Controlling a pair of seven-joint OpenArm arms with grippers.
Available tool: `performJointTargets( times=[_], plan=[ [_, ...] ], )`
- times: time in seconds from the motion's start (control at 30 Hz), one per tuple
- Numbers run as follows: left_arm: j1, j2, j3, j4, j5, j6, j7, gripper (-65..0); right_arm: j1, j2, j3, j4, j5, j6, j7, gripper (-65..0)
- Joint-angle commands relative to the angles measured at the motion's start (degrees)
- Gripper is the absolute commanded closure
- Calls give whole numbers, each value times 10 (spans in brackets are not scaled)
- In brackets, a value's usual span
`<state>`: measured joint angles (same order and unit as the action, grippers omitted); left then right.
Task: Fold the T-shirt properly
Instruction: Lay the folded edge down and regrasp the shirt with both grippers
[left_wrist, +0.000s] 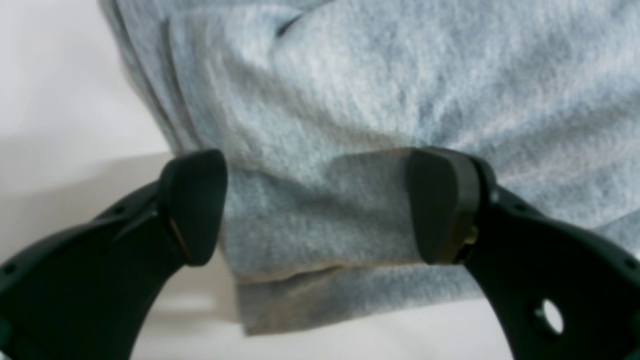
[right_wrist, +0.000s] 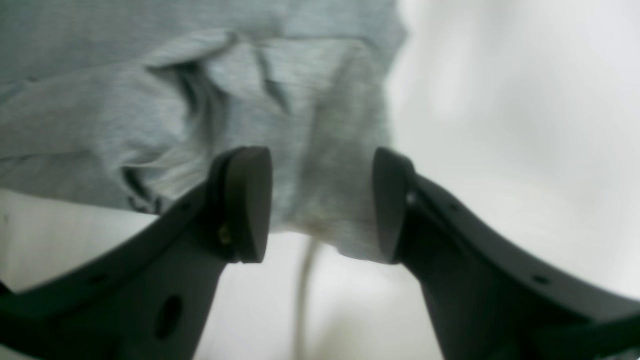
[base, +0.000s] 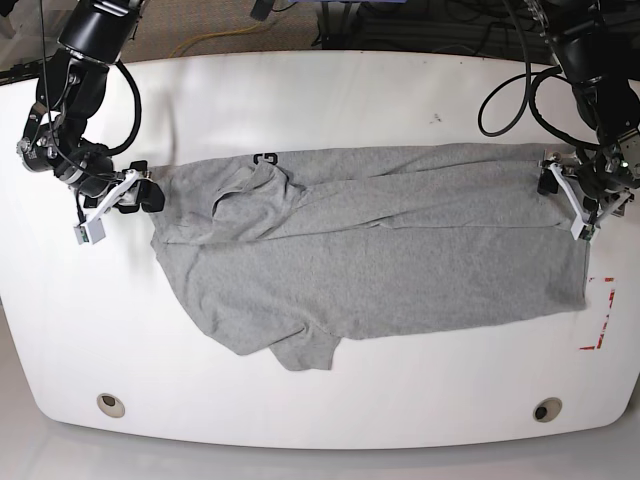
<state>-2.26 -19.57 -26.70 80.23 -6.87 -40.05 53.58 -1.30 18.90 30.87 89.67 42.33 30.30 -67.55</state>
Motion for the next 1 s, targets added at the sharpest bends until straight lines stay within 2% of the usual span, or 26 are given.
performJointTargets(
  times=[0.0, 0.23, 0.53, 0.7, 0.8, 0.87, 0.97],
  plan=[
    [-3, -13, -2, 36, -6, 1, -10, -524, 5, 6, 6, 10, 7, 3, 10, -319],
    [6, -13, -2, 58, -5, 1, -10, -524, 16, -40, 0, 15, 9, 3, -5, -319],
    [23, -12, 0, 46, -5, 1, -11, -524, 49, -81, -69, -2, -1, -2, -1, -319],
    [34, -12, 0, 46, -5, 1, -11, -524, 91, -96, -90, -50, -64, -2, 1, -315],
    [37, -12, 0, 46, -5, 1, -11, -524, 103, -108, -98, -64, -100, 2, 22, -306],
    [38, -12, 0, 46, -5, 1, -11, -524, 103, -110, -99, -64, -108, 2, 31, -258],
    [38, -12, 0, 46, -4, 1, -11, -524, 100, -109, -99, -58, -97, 2, 30, -86]
  ],
)
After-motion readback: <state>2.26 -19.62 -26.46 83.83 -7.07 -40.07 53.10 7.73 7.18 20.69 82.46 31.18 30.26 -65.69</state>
